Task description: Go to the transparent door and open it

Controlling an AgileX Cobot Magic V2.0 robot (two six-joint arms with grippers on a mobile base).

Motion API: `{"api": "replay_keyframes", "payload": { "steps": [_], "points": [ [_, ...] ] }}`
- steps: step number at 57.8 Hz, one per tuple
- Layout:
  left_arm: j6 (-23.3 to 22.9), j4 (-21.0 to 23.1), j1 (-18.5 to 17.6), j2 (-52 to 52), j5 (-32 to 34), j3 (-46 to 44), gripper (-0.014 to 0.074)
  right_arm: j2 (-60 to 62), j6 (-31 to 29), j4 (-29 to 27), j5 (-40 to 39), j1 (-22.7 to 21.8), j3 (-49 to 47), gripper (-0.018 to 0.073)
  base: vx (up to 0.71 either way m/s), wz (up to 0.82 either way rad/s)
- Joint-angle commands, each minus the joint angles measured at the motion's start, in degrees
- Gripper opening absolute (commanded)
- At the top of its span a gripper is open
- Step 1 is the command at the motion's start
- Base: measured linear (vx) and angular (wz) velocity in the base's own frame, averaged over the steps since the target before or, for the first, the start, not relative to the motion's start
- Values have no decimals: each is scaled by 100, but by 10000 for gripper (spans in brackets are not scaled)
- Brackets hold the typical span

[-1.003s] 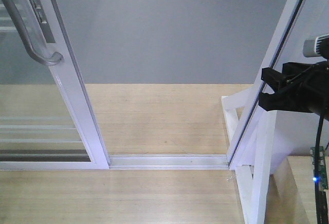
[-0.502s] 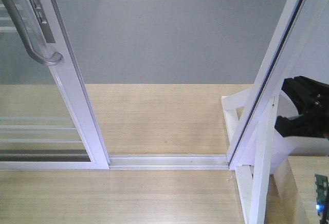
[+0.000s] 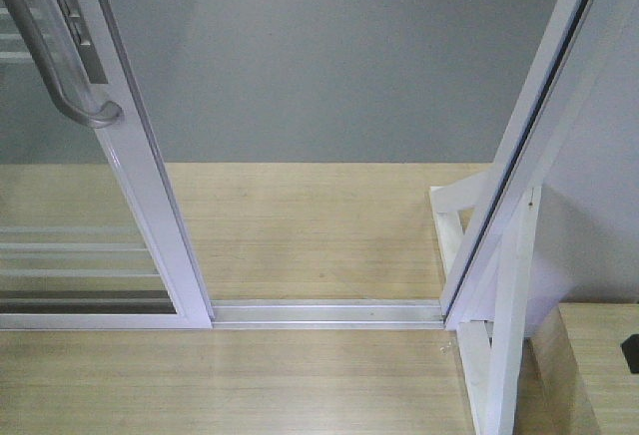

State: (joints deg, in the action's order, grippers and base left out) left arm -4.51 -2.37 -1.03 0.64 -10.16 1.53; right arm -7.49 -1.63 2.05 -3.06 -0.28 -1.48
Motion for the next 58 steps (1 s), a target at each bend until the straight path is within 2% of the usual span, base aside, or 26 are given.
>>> {"api": "replay_keyframes", "payload": {
  "steps": [1,8,13,58],
  "points": [
    [-50,47,-20,72,454,141,-6,338,25,110,-152,-223,34,-5,0,0],
    [-50,47,-20,72,454,141,-6,927,97,74,-302,-599,424,-5,0,0],
    [-50,47,-20,72,438,141,-6,870,163,48,22,-720,398,-5,0,0],
    [-50,47,-20,67,407,141,-6,885,281,-60,222,-698,398,-5,0,0]
  ]
}}
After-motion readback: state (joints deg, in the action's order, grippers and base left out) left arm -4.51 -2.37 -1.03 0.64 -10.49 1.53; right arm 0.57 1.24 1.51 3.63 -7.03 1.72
